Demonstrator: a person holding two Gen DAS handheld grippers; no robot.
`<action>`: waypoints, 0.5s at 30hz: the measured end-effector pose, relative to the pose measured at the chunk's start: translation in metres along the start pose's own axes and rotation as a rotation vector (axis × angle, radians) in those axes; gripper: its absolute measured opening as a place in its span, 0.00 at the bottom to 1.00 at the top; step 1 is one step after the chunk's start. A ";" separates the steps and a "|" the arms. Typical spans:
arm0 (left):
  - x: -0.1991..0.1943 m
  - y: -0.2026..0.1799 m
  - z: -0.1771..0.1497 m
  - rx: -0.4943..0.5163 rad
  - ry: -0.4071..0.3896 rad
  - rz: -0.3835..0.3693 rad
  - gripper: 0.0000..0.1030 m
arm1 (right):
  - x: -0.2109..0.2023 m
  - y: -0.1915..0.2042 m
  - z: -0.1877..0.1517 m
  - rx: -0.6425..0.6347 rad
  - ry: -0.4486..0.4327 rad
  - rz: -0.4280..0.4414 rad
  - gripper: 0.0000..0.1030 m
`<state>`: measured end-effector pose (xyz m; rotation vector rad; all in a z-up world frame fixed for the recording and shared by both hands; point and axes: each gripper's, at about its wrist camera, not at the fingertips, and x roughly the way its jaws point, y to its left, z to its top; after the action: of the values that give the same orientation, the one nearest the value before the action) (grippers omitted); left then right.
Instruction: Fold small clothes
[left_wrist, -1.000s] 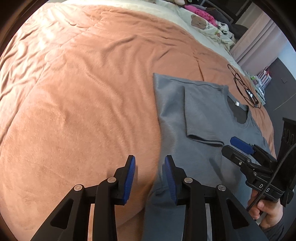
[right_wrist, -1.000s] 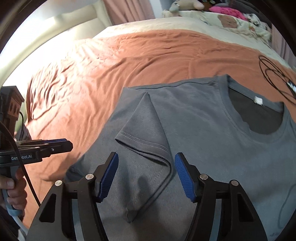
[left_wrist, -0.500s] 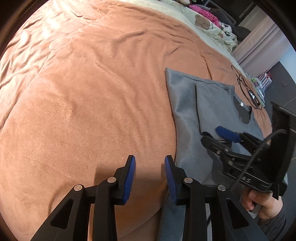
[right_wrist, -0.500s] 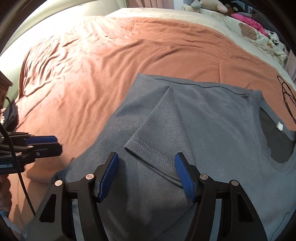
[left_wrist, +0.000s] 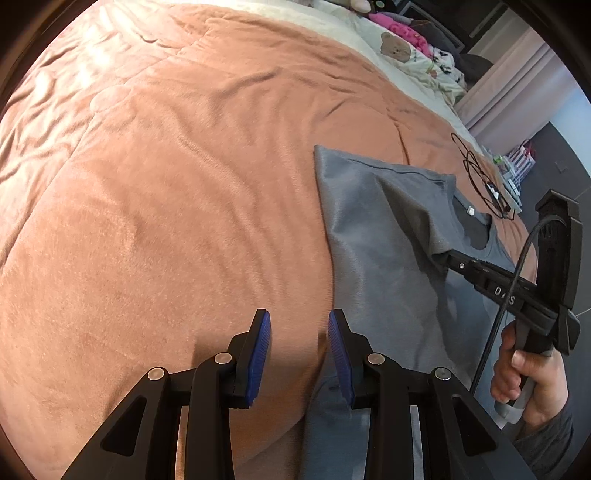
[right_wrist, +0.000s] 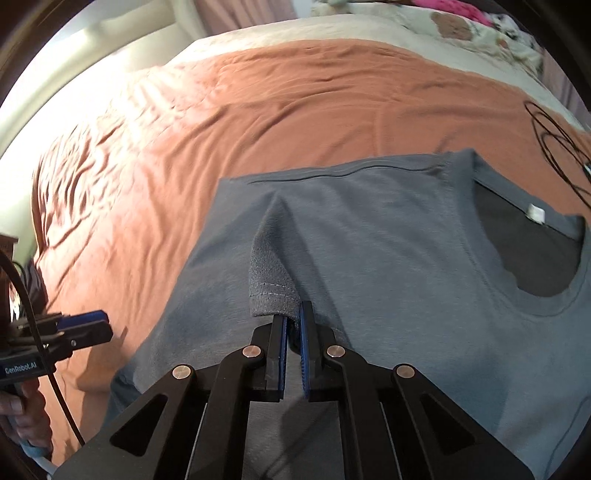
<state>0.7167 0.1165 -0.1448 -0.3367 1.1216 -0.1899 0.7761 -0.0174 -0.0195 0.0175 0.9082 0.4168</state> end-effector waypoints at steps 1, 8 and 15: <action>0.000 -0.002 0.000 0.007 0.000 0.003 0.34 | -0.002 -0.004 0.000 0.012 -0.005 -0.002 0.03; 0.000 -0.007 0.003 0.016 0.002 0.005 0.34 | -0.012 -0.045 -0.003 0.229 -0.004 -0.053 0.05; 0.001 -0.012 0.002 0.016 0.006 0.011 0.34 | -0.017 -0.057 -0.012 0.292 0.003 -0.008 0.46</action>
<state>0.7197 0.1057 -0.1408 -0.3157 1.1269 -0.1904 0.7773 -0.0777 -0.0247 0.2805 0.9660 0.2736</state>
